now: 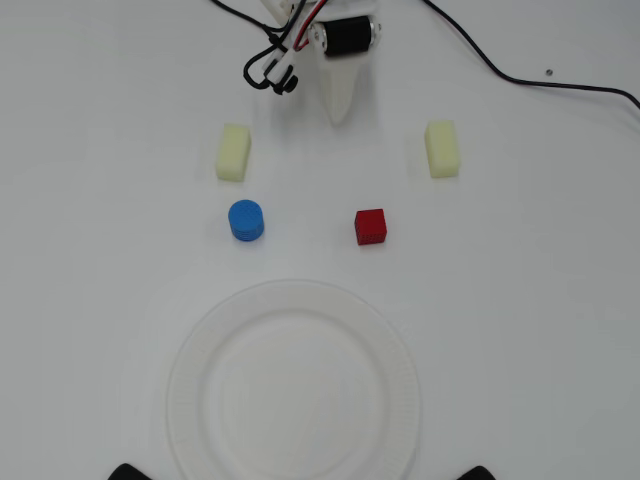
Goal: Grasp a red block and put it in the dish.
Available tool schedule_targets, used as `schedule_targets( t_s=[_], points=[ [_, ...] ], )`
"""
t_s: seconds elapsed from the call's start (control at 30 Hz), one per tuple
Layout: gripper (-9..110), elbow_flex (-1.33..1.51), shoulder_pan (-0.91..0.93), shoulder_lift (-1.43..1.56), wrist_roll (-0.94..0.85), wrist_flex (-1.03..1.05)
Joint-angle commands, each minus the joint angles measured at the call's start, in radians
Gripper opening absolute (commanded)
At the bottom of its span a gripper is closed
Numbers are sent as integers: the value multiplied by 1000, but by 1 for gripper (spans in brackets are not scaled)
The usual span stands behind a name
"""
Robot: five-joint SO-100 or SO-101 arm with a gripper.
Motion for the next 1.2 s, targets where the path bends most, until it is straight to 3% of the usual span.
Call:
schedule_targets(
  t_s=[0.0,0.83,1.17],
  points=[
    [0,87,-37,172,-61,-31],
    [0,23,-9,156,-8,3],
    [0,-566,15,-598,-25,14]
  ],
)
